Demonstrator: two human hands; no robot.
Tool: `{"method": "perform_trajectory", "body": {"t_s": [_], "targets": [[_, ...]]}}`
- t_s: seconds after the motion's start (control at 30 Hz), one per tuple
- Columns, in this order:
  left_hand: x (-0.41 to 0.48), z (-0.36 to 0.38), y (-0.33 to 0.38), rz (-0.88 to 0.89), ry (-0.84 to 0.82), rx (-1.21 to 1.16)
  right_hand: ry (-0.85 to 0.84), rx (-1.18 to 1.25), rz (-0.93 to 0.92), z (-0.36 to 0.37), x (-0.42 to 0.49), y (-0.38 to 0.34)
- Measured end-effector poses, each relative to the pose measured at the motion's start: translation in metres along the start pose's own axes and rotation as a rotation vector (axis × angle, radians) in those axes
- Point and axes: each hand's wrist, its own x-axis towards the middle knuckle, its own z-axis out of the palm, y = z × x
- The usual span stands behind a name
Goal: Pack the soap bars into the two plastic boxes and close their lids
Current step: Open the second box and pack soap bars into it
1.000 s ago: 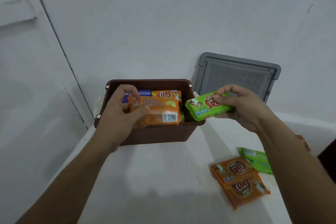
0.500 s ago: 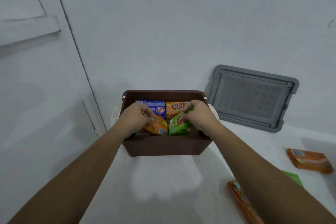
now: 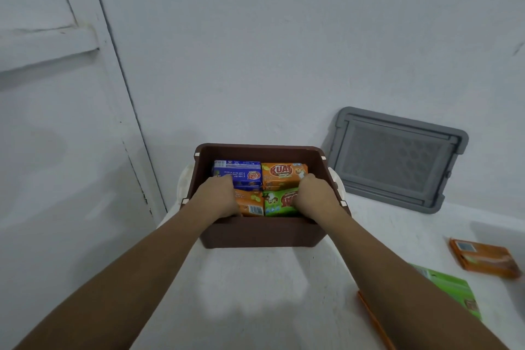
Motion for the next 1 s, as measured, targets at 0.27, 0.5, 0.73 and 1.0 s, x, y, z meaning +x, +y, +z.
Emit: {"method": "perform_trajectory", "body": {"t_s": [0.27,0.5,0.73,1.0], "targets": [[0.013,0.010,-0.002,0.004,0.004,0.190,-0.050,-0.114,-0.006,0.003,0.004,-0.002],[0.014,0.005,-0.002,0.001,-0.053,0.205,-0.177,-0.131,-0.028,0.000,0.005,-0.002],[0.005,-0.008,0.003,-0.043,-0.104,0.101,-0.256,-0.197,-0.096,-0.013,0.002,0.001],[-0.026,-0.010,0.024,0.038,0.214,-0.032,-0.055,0.110,-0.235,-0.035,-0.019,0.031]]}}
